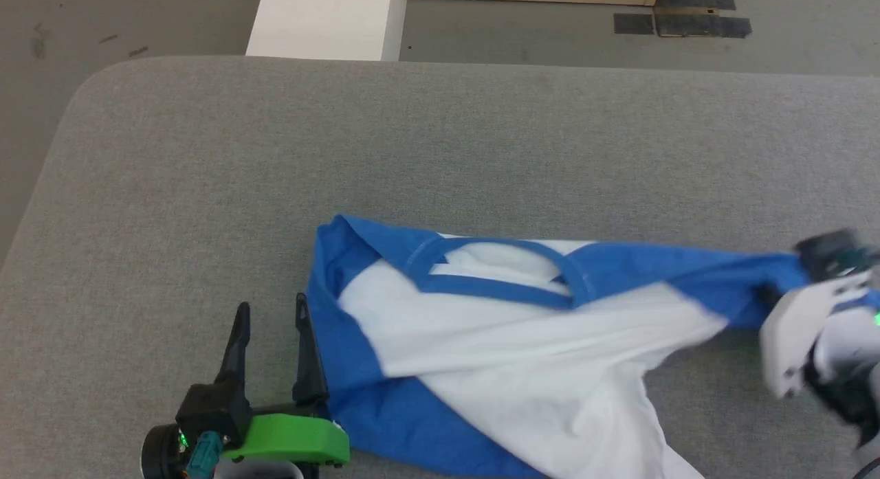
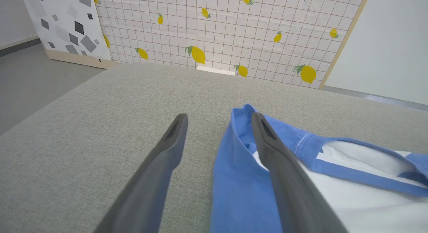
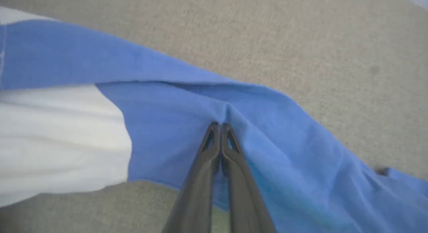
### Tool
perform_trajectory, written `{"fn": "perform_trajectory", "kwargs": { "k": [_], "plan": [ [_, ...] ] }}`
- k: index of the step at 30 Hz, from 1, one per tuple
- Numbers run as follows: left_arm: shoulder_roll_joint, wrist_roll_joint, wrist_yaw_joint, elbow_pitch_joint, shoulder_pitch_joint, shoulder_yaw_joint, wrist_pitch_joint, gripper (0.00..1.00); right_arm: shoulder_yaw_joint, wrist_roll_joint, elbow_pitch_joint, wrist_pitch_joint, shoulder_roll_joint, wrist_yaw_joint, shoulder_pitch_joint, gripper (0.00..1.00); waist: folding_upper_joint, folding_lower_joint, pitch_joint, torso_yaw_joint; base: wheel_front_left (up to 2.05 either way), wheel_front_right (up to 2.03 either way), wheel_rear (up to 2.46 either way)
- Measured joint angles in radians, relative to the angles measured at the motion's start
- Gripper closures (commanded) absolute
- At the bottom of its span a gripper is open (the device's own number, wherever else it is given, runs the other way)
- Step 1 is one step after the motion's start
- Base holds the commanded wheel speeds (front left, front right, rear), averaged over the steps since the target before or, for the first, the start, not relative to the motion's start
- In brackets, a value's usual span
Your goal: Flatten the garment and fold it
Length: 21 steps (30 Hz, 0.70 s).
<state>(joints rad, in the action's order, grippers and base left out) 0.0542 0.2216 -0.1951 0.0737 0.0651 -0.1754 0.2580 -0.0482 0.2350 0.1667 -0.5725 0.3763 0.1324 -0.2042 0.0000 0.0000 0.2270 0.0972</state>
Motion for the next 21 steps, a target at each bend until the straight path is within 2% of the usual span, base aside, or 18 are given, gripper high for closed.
{"fn": "perform_trajectory", "kwargs": {
  "k": [5,10,12,13,14,15,19,21],
  "plan": [
    [-0.001,0.010,0.001,-0.004,-0.003,-0.017,0.000,0.00,0.122,-0.049,0.037,0.040,0.077,0.000,-0.093,1.00,0.0000,0.0000,0.010,-0.007,0.00,0.00,0.00],
    [-0.001,0.012,0.007,-0.012,-0.015,-0.029,0.000,0.00,0.209,-0.090,0.098,0.074,0.147,0.000,-0.102,1.00,0.0000,0.0000,0.038,-0.004,0.00,0.00,0.00],
    [-0.001,0.012,0.009,-0.017,-0.024,-0.031,0.000,0.00,0.229,-0.106,0.136,0.097,0.156,0.000,-0.102,1.00,0.0000,0.0000,0.051,-0.002,0.00,0.00,0.00],
    [-0.001,0.012,0.009,-0.019,-0.029,-0.033,0.000,0.00,0.234,-0.112,0.158,0.108,0.153,0.000,-0.101,0.78,0.0000,0.0000,0.058,-0.002,0.00,0.00,0.00],
    [-0.001,0.012,0.009,-0.021,-0.033,-0.034,0.000,0.00,0.239,-0.113,0.178,0.118,0.147,0.000,-0.101,0.51,0.0000,0.0000,0.064,-0.002,0.00,0.00,0.00],
    [-0.001,0.013,0.009,-0.023,-0.037,-0.036,0.000,0.00,0.245,-0.113,0.196,0.126,0.136,0.000,-0.101,0.00,0.0000,0.0000,0.069,-0.001,0.00,0.00,0.00],
    [-0.001,0.017,0.009,-0.034,-0.058,-0.037,0.000,0.00,0.216,-0.094,0.248,0.152,0.085,0.000,-0.102,0.00,0.0000,0.0000,0.081,-0.011,0.00,0.00,0.00],
    [-0.001,0.018,0.009,-0.041,-0.058,-0.037,0.000,0.00,0.190,-0.062,0.240,0.143,0.086,-0.001,-0.104,0.00,0.0000,0.0000,0.078,-0.019,0.00,0.00,0.00]
  ]
}}
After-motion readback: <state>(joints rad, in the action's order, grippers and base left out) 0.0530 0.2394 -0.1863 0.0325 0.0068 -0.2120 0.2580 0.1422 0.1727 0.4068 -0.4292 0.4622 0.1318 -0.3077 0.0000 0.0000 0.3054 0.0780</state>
